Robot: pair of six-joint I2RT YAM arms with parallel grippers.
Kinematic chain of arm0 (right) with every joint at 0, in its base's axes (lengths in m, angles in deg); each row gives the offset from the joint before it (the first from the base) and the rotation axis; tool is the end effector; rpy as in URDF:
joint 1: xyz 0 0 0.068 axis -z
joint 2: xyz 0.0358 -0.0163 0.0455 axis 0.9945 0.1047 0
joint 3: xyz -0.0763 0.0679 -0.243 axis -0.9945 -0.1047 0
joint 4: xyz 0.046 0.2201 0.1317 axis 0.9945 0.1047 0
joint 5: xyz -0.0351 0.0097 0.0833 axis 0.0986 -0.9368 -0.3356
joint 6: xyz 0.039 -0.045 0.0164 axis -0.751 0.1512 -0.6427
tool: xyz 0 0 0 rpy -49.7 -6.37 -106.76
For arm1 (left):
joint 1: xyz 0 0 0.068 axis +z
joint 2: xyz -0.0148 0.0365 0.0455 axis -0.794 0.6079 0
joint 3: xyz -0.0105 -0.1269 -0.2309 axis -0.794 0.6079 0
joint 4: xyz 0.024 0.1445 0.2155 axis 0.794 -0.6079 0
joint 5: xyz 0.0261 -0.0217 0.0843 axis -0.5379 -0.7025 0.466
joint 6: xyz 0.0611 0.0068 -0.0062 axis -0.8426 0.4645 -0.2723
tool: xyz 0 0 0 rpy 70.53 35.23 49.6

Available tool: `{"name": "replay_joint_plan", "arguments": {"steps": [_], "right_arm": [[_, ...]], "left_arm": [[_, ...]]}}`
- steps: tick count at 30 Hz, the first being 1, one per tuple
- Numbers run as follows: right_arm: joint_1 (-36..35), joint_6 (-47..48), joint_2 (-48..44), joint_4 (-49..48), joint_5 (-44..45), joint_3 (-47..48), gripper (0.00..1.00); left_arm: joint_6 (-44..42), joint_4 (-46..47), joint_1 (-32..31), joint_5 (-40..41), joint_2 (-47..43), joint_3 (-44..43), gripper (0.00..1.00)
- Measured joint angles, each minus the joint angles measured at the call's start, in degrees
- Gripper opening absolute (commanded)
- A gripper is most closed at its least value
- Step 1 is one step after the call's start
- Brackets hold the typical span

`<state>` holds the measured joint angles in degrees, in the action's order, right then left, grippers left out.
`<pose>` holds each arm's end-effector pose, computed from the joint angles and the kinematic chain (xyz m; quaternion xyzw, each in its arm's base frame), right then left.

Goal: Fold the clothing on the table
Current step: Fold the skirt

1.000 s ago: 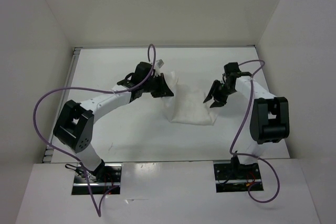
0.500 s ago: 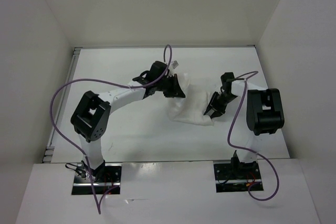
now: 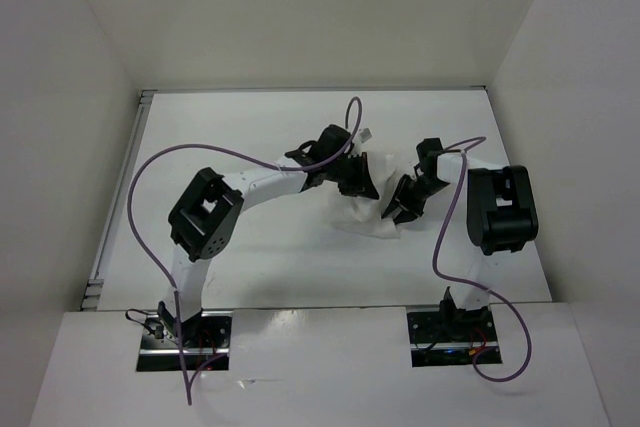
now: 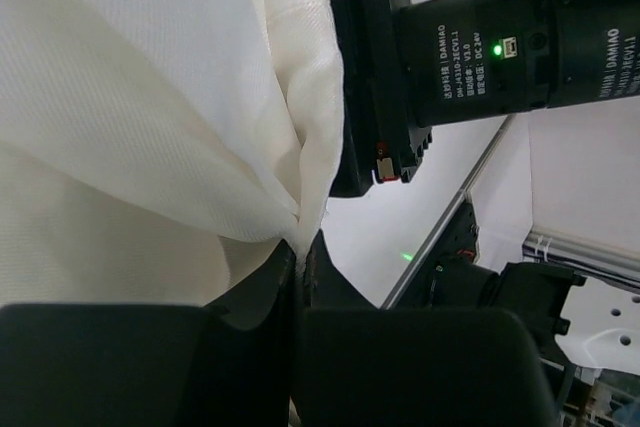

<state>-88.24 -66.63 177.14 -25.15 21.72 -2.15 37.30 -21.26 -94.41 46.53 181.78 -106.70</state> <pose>0.3093 0.0429 0.1154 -0.2247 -0.9482 -0.2239 0.0180 0.3380 -0.3298 0.2064 0.0786 0.8642 -0.4563 0.1970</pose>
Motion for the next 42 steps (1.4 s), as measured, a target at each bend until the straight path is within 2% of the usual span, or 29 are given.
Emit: {"name": "replay_joint_plan", "arguments": {"steps": [3, 7, 8, 12, 17, 20, 24, 27, 31, 34, 38, 42], "right_arm": [[0.0, -0.02, 0.04, -0.04, -0.09, 0.02, 0.41], [0.0, 0.0, 0.09, -0.09, -0.15, 0.09, 0.41], [-0.02, -0.02, 0.09, -0.09, -0.15, 0.09, 0.41], [0.02, -0.02, -0.13, -0.15, 0.02, 0.09, 0.41], [1.29, -0.15, -3.04, 0.48, 3.72, 0.07, 0.42], [3.76, -0.9, -9.99, 2.95, 8.33, 0.0, 0.42], [7.13, -2.36, -23.39, 8.31, 16.09, 2.6, 0.42], [6.27, -2.8, -28.41, 10.49, 17.7, 7.78, 0.41], [2.16, -2.67, -25.66, 8.76, 12.7, 12.35, 0.38], [1.01, -2.32, -18.93, 6.62, 6.34, 12.26, 0.38], [1.05, -1.09, -11.32, 3.72, 3.15, 11.13, 0.34], [2.45, -0.2, -7.87, 0.79, 2.95, 5.18, 0.28]], "left_arm": [[0.31, -0.04, -0.63, -0.33, 1.81, -1.16, 0.12], [0.37, -0.48, -1.14, -0.28, 3.87, -2.67, 0.56], [0.96, -0.52, -1.22, -0.37, 4.2, -3.04, 0.62], [2.8, 0.37, -1.33, -1.07, 5.51, -4.9, 0.75], [5.22, 3.32, -1.31, -3.3, 5.68, -6.67, 0.78], [6.32, 4.0, -0.94, -3.69, 3.65, -6.19, 0.79], [6.12, 4.55, 0.42, -1.86, -4.66, -1.84, 0.79], [5.4, 4.24, 1.84, 1.62, -12.79, 1.44, 0.77], [3.1, 3.69, 2.84, 9.6, -21.4, 5.07, 0.72], [2.54, 3.63, 2.82, 13.73, -24.79, 9.18, 0.71], [2.69, 2.6, 2.84, 16.46, -25.42, 15.69, 0.69], [2.8, 0.15, 2.84, 17.55, -25.4, 20.44, 0.68]]}}
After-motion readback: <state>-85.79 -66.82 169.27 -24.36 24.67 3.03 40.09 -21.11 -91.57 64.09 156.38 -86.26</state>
